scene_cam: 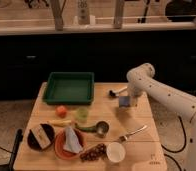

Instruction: Place sponge in tray

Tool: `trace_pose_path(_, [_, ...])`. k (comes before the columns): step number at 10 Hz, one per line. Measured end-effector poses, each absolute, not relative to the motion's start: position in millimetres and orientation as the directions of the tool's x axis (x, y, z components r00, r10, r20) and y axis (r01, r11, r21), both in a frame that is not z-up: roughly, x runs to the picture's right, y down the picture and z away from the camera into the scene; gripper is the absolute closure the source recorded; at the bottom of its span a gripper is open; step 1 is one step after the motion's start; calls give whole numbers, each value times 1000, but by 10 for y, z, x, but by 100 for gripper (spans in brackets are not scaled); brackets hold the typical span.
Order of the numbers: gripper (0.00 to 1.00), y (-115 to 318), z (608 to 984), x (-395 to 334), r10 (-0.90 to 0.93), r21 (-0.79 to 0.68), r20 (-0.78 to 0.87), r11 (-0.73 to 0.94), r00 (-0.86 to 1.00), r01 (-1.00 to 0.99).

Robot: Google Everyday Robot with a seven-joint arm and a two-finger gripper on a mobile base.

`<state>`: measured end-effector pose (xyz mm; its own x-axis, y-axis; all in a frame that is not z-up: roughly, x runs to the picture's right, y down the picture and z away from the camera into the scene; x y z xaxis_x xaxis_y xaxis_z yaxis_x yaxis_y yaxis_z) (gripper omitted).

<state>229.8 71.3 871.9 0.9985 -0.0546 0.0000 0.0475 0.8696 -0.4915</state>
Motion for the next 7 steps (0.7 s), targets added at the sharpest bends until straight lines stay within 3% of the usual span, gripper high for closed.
trace_pose_path(7, [79,725,8727,2329,-61,-487,-1,872,998,52])
